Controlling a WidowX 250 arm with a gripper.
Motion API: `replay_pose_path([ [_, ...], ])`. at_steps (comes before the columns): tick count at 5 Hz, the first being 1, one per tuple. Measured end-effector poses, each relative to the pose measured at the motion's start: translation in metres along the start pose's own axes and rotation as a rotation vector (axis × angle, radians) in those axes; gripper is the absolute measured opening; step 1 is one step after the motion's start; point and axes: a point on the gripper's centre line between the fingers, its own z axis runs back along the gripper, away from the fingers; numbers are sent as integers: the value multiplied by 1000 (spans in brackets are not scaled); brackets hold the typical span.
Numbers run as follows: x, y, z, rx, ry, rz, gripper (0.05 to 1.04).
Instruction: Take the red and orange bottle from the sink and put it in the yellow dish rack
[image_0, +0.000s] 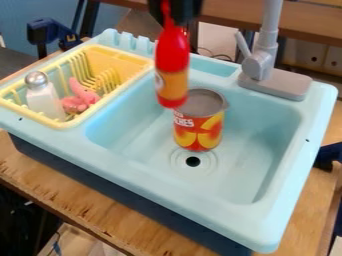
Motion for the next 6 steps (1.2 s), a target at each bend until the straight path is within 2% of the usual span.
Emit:
replay_pose_path([
  [2,4,57,16,57,-79,97,323],
  [3,10,83,9,49,-82,134,323],
  [4,14,99,-1,31,-64,164,323],
  [6,23,123,-45,-51,37,210,323],
])
